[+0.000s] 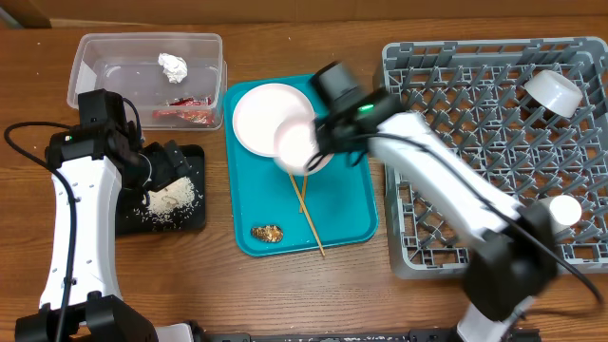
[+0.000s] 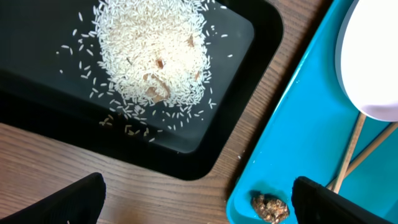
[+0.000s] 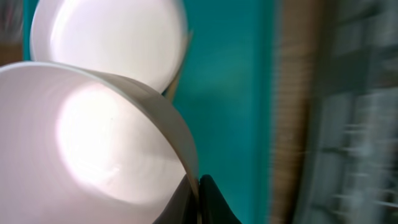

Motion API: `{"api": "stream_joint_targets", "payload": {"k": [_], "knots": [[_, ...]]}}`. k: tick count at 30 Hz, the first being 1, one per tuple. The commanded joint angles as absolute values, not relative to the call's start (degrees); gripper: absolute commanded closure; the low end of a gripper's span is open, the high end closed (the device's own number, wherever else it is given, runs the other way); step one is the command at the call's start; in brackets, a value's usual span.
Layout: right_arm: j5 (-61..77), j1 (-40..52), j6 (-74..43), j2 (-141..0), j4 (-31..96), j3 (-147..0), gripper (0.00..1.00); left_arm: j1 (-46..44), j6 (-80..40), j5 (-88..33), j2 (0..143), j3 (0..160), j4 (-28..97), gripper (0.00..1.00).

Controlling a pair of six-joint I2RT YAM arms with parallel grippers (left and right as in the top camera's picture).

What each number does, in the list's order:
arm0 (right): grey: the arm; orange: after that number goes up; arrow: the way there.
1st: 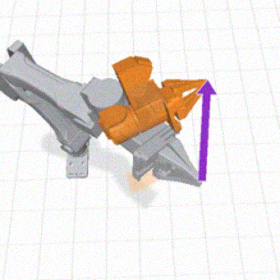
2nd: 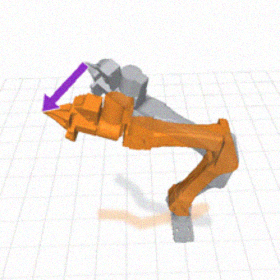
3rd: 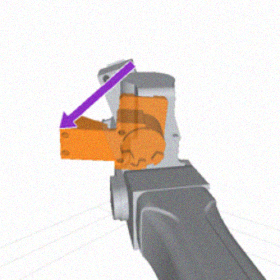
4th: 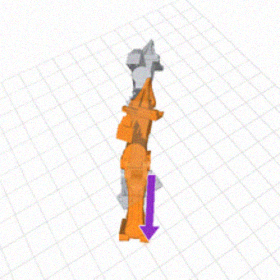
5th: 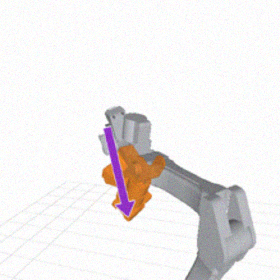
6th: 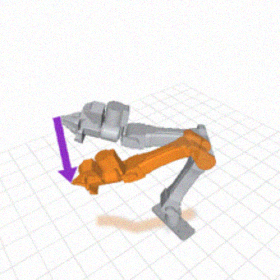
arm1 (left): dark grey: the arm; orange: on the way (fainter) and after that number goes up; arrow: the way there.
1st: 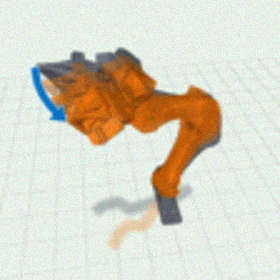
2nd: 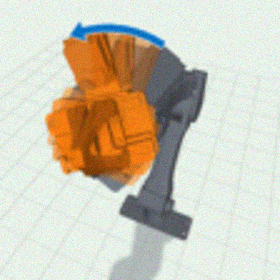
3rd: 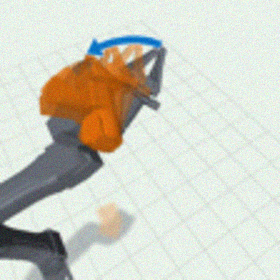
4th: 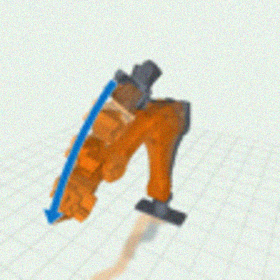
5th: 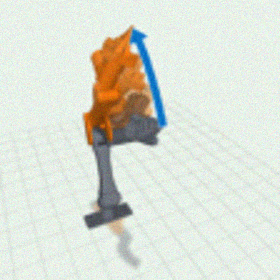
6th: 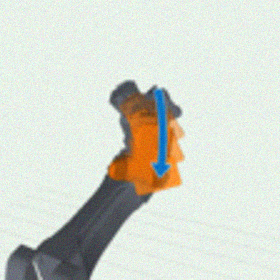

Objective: Sort waste into correct bins and load items into the dishwasher
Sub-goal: 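Grasp the pink bowl on the teal tray with the right gripper, then carry the pink bowl into the rack and set it down, right gripper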

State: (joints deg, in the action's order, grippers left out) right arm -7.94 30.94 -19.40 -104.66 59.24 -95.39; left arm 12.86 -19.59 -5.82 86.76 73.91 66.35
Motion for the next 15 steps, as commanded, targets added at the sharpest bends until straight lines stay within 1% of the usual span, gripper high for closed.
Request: {"api": "stream_joint_targets", "payload": {"k": [1,5,9,10,15], "knots": [[-24.45,26.24,-19.11,-97.71,59.92,-97.27,0.96,12.99,-20.40,-6.50,85.91,75.02,65.60,0.03],[-41.74,20.10,-19.11,-95.35,57.52,-97.27,0.96,12.99,-20.40,-6.50,85.91,75.02,64.99,0.02],[-57.19,13.93,-19.31,-95.98,54.24,-96.75,0.96,12.99,-20.40,-7.14,85.91,75.02,64.45,0.02],[-61.54,11.90,-20.97,-96.75,54.08,-96.75,0.96,12.99,-20.40,-7.33,85.91,75.02,64.25,0.02],[-75.75,6.13,-25.34,-101.01,54.76,-96.71,0.96,12.99,-20.40,-7.33,85.91,75.02,64.23,0.02]]}}
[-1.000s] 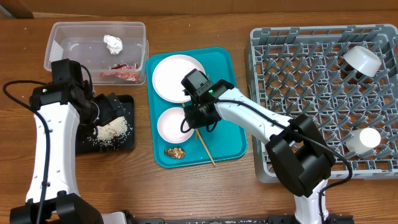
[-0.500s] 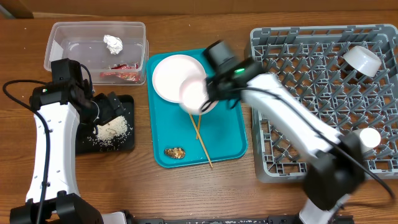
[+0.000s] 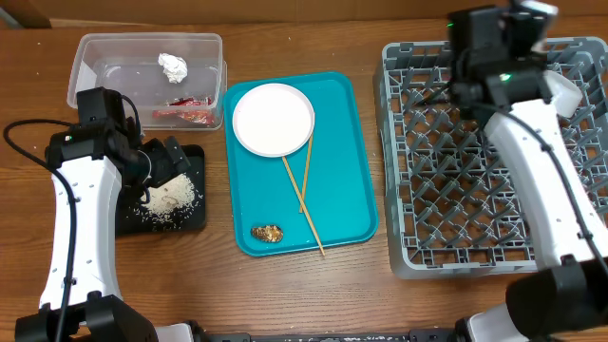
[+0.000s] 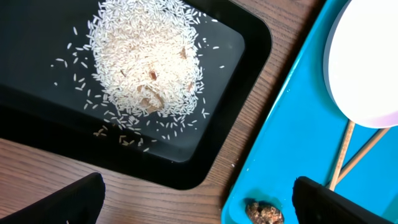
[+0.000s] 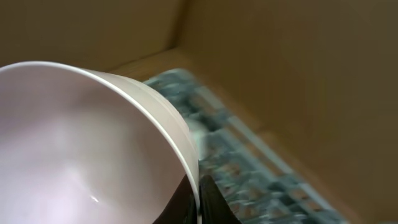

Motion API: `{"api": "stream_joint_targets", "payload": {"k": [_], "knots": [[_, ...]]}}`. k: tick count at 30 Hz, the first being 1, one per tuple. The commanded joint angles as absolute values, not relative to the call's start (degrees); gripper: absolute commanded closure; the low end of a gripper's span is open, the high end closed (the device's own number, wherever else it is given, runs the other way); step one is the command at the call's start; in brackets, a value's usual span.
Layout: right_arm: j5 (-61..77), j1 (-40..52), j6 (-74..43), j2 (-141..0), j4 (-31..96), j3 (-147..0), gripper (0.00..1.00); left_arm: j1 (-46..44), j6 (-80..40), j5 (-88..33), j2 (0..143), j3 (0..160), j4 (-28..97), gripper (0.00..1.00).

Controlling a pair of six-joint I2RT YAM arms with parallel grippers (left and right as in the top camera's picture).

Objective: Sort waste into correct bins and load items into the dishwasher
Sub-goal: 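Carry the pink bowl into the rack and set it down, right gripper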

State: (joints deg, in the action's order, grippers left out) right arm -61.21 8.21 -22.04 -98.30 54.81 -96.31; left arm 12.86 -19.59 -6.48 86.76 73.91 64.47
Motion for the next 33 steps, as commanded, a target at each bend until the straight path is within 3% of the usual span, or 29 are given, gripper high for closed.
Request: {"api": "stream_joint_targets", "payload": {"k": [1,15,33], "knots": [[-78.19,5.13,-25.36,-102.32,54.74,-96.71,0.96,12.99,-20.40,-7.33,85.91,75.02,64.20,0.02],[-78.15,2.13,-25.58,-115.57,56.03,-94.94,0.96,12.99,-20.40,-7.38,85.91,75.02,64.25,0.02],[-72.95,5.19,-32.23,-116.84,57.56,-89.14,0.96,12.99,-20.40,-7.51,85.91,75.02,64.05,0.02]]}}
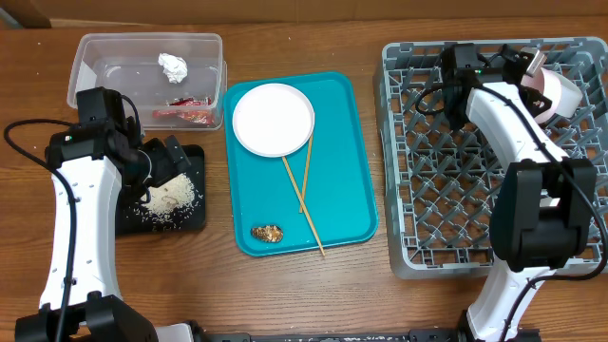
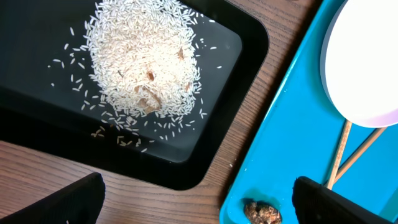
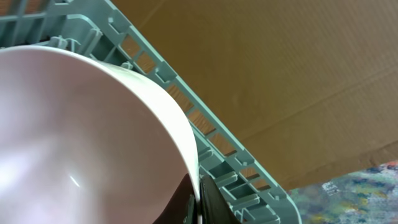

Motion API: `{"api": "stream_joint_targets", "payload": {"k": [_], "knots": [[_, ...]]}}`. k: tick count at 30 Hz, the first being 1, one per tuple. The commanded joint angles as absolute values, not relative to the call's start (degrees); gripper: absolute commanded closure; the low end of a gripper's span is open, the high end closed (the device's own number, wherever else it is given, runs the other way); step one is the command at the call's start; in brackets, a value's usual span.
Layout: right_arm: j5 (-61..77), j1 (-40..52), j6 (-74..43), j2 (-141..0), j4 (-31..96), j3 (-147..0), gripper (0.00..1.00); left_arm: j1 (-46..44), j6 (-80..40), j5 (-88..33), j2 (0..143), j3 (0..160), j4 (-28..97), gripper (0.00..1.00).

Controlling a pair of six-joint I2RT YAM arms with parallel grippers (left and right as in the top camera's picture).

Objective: Sort waste into correct bins and load items into the dishwasher
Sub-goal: 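Carry the pink bowl into the rack and set it down, right gripper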

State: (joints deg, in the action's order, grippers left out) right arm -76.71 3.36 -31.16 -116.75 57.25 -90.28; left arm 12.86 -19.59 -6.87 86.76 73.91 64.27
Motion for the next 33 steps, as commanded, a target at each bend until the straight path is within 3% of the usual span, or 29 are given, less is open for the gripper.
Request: {"api": "stream_joint_targets", "payload": {"k": [1,14,18,20,33], "knots": [[-72.66,5.67,-32.21,-116.84,57.58,-89.14,0.96,12.99,-20.40,-7.53,85.91,75.02,64.03,0.02],[-59.88,7.68,-32.21,-116.84,62.35,-89.14,0.94,12.99,-20.40,-7.51,85.91,75.02,63.96,0.02],[-56.12,7.68,-32.18,-116.81,67.40,-89.14,0.45,12.99,-20.40,-7.51,85.91,75.02,63.86,0.02],[-54.52,7.68,-32.21,-116.73,69.49,-89.23,0.31,12.99,-20.40,-7.51,85.91,75.02,63.86,0.02],[-39.07,7.68,-31.00,-105.49,71.66,-93.78,0.23,12.99,-20.36,-7.49,85.91,75.02,64.10,0.01]]}}
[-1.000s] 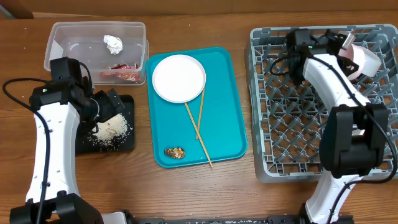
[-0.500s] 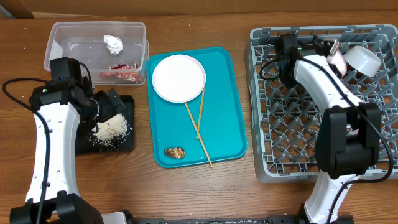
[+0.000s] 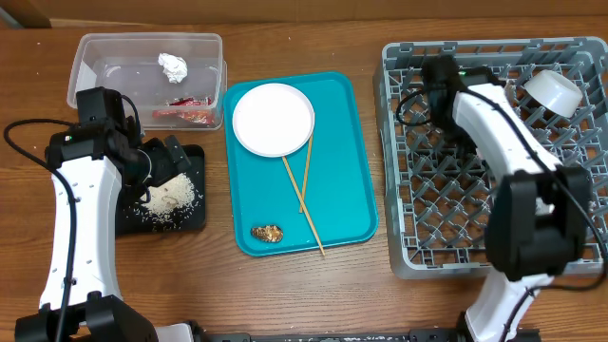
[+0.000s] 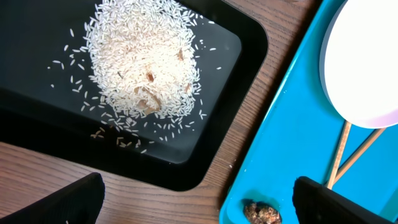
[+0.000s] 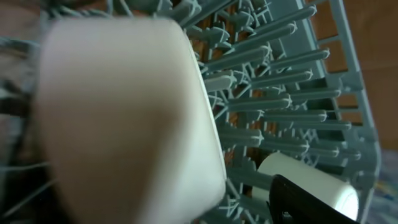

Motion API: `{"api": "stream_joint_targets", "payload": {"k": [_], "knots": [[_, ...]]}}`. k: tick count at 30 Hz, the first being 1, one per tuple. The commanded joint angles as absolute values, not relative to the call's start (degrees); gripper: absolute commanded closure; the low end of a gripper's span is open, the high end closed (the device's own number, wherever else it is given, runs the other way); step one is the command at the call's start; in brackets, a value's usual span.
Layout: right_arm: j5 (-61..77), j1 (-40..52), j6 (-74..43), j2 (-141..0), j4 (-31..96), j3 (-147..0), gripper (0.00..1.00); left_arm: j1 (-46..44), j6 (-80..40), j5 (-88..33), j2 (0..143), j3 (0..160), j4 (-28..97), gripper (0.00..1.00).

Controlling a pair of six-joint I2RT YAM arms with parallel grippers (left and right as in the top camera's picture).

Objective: Sort waste into correct bins and load items into the dishwasher
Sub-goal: 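Carry the pink bowl into the rack and set it down, right gripper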

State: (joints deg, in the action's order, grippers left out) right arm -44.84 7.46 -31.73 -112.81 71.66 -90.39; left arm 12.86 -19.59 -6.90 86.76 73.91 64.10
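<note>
A white bowl (image 3: 554,90) lies upside down in the far right corner of the grey dish rack (image 3: 456,190). It fills the left of the right wrist view as a blurred white bowl (image 5: 124,106). My right gripper (image 3: 508,88) is open just left of it, one finger (image 5: 305,202) showing clear of the bowl. On the teal tray (image 3: 351,190) are a white plate (image 3: 274,118), two chopsticks (image 3: 304,199) and a brown food scrap (image 3: 267,232). My left gripper (image 4: 198,199) hangs open over the wood between the black tray and the teal tray.
A black tray (image 3: 195,218) holds spilled rice (image 4: 143,62). At the far left, a clear bin (image 3: 114,71) holds crumpled paper and a red wrapper. A white cup (image 5: 311,180) stands in the rack beyond the bowl. The right arm crosses the rack.
My right gripper was shut on a bowl's rim at the rack's far right corner. Now it is open and drawn back to the left, with the bowl resting there. The left arm has not moved.
One bowl lay upside down in the rack's far right corner throughout. My right gripper held a second white bowl over the teal tray, then over the rack's far edge, then at that corner. Now it has let go, and a single bowl shape shows there.
</note>
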Motion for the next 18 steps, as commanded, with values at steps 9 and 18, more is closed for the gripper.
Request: {"api": "stream_joint_targets", "payload": {"k": [9,18], "knots": [[-1.02,7.94,-18.61,-97.06,71.96,-94.26,0.00,12.99,-20.36,-7.49,85.93,75.02,64.07,0.00],[8.69,21.21,-14.79,-97.60,73.82,-92.55,0.02,12.95,-20.38,-7.51,85.93,75.02,64.07,0.00]]}}
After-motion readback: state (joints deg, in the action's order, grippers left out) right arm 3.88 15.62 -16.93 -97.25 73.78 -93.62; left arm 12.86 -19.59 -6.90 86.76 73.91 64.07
